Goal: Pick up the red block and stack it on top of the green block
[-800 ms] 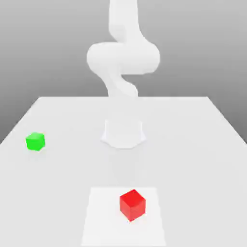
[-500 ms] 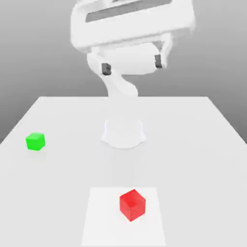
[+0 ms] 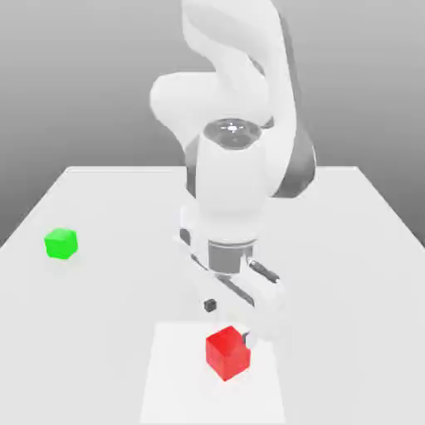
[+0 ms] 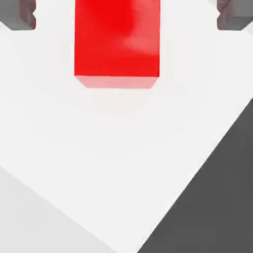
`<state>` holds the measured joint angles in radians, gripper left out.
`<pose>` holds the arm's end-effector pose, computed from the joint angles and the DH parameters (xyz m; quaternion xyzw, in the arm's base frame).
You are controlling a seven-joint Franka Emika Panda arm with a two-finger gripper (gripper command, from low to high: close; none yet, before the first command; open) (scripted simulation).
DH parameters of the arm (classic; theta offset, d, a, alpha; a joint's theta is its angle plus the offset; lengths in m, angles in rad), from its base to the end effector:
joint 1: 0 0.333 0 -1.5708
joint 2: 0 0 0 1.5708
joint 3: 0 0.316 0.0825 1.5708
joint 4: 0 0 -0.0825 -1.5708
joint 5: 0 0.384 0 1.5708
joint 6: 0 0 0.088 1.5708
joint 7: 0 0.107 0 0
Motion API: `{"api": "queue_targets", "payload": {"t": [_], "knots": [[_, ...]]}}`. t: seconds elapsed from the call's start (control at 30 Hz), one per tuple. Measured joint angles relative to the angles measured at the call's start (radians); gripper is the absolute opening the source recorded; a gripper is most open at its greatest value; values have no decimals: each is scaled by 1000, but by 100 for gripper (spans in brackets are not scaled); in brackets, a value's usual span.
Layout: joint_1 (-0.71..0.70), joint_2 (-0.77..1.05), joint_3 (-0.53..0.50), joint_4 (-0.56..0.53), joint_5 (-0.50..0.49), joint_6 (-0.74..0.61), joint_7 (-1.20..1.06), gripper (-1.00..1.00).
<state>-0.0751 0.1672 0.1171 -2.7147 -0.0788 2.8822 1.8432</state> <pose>0.3997 0.0238 0.1745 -0.6499 0.7600 -0.0010 0.0006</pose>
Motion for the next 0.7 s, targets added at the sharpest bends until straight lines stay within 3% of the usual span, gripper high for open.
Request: {"api": "queue_targets", "payload": {"t": [0.07,0.1,0.33,0.53,0.7], "knots": [[27,72,-33,10,-22,61,19,0],[36,95,-42,13,-29,80,25,-100],[36,94,-43,13,-31,82,26,-100],[16,-99,-7,-16,51,-81,-37,-100],[-185,-192,-116,-43,20,-137,-208,-100]]}}
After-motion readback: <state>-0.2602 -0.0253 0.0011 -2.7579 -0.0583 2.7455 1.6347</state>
